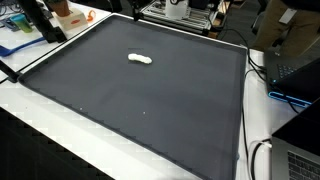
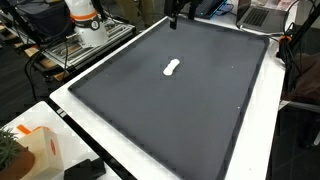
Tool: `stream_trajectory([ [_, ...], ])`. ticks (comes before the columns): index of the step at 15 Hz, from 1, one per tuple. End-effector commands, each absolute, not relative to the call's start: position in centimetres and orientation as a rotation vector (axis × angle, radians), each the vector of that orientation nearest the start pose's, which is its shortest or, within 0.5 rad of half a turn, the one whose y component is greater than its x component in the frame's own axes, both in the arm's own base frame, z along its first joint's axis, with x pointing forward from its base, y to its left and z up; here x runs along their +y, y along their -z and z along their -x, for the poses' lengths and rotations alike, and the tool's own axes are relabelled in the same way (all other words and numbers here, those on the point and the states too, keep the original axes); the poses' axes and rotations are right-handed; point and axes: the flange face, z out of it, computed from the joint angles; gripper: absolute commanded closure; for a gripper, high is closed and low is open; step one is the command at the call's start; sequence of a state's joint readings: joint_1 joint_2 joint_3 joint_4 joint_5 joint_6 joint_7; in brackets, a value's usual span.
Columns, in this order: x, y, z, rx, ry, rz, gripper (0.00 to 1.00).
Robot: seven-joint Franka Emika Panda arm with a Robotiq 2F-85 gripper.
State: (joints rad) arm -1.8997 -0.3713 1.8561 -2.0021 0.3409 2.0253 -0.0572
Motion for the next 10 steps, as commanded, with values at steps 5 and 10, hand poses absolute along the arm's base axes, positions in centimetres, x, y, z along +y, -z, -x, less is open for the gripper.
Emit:
stream_trajectory([
  [5,1.0,-35.5,-61.5,0.045,-0.24,3.219,0.0],
  [10,-0.1,-34.2,-64.1,0.048,-0.246,3.253,0.0],
])
